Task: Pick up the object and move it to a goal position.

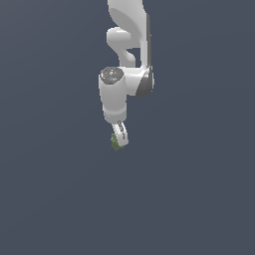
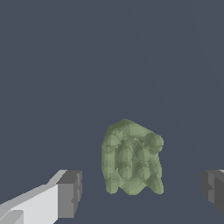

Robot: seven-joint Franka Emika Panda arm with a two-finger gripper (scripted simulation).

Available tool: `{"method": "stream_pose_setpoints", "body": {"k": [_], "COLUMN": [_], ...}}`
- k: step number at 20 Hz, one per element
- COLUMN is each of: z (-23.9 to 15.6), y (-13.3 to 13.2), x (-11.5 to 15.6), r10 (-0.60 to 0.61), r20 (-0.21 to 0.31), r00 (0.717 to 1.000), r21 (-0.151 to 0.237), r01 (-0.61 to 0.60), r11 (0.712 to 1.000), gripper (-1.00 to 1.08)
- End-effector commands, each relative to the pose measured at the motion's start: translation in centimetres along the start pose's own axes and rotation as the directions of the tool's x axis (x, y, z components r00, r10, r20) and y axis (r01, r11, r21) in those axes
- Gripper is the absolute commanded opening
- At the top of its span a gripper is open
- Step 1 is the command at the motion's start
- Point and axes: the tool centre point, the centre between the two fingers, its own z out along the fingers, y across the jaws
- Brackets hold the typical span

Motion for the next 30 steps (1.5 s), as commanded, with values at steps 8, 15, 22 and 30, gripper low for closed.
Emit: {"method": "stream_pose_setpoints", "body": {"k": [8, 15, 22, 30], "z": [3.1, 5.0, 5.0, 4.8], "y": [0.1, 0.1, 0.1, 0.1], "x": [0.0, 0.0, 0.0, -0.1], "r10": [0.004, 0.005, 0.005, 0.004], "r20": [0.0, 0.0, 0.0, 0.0], "r00": [1.0, 1.0, 1.0, 1.0], "r21": [0.0, 0.0, 0.0, 0.002], "r01": [-0.004, -0.005, -0.005, -0.004], "r11": [1.0, 1.0, 1.0, 1.0], "gripper": [1.0, 1.0, -1.0, -1.0]}}
